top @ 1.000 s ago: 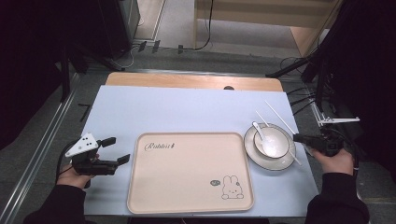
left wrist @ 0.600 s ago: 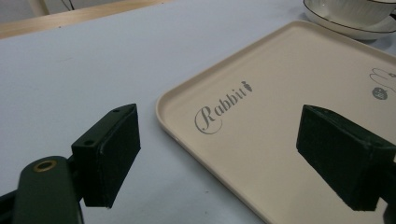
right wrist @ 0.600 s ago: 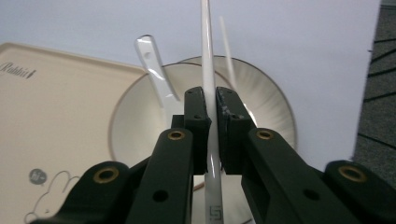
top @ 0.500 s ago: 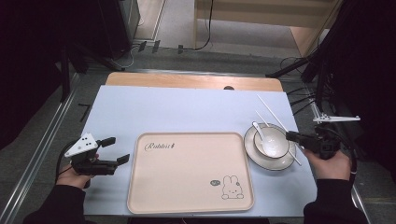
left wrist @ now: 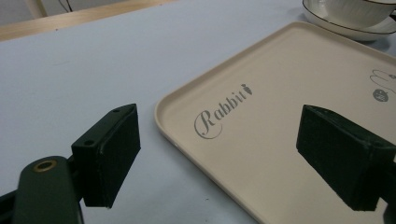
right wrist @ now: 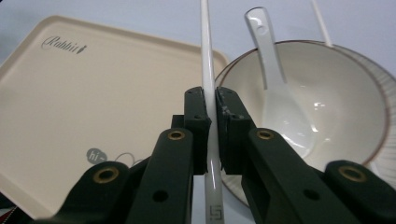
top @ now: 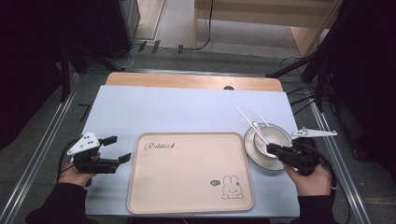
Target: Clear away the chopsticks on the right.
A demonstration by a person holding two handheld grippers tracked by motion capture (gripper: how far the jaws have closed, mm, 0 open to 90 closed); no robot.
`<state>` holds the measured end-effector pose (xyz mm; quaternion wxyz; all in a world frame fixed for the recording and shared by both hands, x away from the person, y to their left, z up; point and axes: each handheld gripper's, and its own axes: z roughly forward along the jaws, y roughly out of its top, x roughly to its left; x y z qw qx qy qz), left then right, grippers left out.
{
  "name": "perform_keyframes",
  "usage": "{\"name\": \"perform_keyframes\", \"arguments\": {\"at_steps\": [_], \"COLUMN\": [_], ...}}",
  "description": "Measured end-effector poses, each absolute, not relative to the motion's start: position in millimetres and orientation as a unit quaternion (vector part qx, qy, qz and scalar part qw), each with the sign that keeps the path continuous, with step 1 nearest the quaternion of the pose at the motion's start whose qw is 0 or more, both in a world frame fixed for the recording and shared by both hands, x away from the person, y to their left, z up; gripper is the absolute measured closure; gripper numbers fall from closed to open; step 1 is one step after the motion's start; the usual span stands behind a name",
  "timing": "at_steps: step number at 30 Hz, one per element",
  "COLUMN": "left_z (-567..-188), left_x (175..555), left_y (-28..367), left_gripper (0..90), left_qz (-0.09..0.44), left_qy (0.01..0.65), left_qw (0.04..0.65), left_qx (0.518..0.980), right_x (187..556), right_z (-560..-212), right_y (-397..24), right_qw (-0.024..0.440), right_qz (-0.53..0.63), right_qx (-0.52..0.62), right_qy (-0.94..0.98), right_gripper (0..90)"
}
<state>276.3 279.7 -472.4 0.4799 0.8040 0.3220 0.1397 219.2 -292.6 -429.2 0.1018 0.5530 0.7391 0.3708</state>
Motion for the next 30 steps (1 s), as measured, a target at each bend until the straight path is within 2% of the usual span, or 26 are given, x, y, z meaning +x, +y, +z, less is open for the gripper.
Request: {"name": "perform_keyframes", "arguments": {"at_steps": [17, 30], "left_z": [-472.2, -472.0], "left_x": [280.0, 279.7], "left_y": [276.5, 276.2], "left_gripper": [14.2, 14.2], "left_qz": [0.136, 0.137], "left_qy": [0.318, 0.318], "left_qw": [0.480, 0.482], "left_qx": [0.806, 0.805], "right_x": [203.3, 212.9], "right_z": [-460.8, -503.1], "right_y": [-252.9, -228.5], "right_qw": [0.100, 0.052], "right_qz": [0.362, 0.332], "right_qx": [0.545, 0.553], "right_qy": [0.750, 0.763], "right_gripper": [84.6, 84.3]}}
